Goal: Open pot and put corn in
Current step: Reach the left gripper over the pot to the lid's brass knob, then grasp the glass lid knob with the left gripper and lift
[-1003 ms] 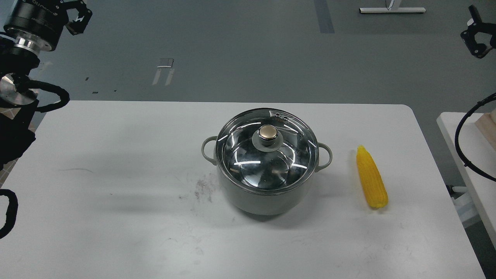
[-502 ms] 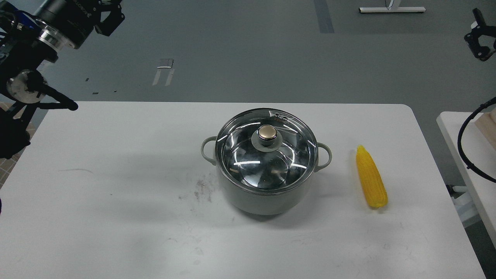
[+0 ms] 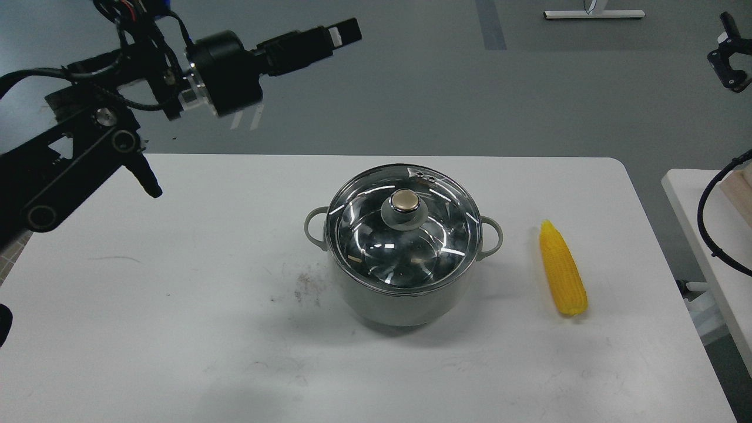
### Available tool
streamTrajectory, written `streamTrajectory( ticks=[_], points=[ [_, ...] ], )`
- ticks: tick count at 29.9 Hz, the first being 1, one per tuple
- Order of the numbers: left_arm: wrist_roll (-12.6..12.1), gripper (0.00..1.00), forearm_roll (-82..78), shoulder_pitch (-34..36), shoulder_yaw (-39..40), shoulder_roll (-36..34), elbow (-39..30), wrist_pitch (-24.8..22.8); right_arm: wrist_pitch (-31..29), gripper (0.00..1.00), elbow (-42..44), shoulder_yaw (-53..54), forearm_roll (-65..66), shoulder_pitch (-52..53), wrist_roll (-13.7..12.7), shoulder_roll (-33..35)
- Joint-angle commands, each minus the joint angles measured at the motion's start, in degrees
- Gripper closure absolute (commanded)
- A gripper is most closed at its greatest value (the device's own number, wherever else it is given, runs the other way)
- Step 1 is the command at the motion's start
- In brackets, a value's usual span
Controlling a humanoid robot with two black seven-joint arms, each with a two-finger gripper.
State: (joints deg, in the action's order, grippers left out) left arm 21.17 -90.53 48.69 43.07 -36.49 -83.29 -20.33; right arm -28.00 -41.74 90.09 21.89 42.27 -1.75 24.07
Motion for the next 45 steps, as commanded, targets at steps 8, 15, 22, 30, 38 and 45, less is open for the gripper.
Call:
streamTrajectory(
  ticks=[8,15,22,30,38,45],
  points=[
    [1.41,0.08,-26.88,0.0,-15.02,4.58,2.25,11.01,0.0,0.0,-0.18,0.0,0.0,0.0,0.0,0.01],
    [1.5,0.08,-30.59,-0.35,-17.14,8.8,4.72,12.16,0.0,0.0,-0.18,0.0,0.0,0.0,0.0,0.54],
    [1.59,0.19,-30.76,-0.87,-17.93,11.61,9.98,12.33,0.0,0.0,-0.27,0.0,0.0,0.0,0.0,0.54],
    [1.77,0.36,-31.11,-2.9,-17.93,11.53,10.17,13.21,0.0,0.0,-0.27,0.09,0.0,0.0,0.0,0.54],
    [2.03,0.58,-31.99,-3.25,-17.93,11.61,10.17,15.06,0.0,0.0,-0.27,0.09,0.0,0.0,0.0,0.45],
    [2.03,0.69,-32.26,-3.25,-17.84,11.61,10.08,15.67,0.0,0.0,-0.35,0.09,0.0,0.09,0.0,0.36]
  ],
)
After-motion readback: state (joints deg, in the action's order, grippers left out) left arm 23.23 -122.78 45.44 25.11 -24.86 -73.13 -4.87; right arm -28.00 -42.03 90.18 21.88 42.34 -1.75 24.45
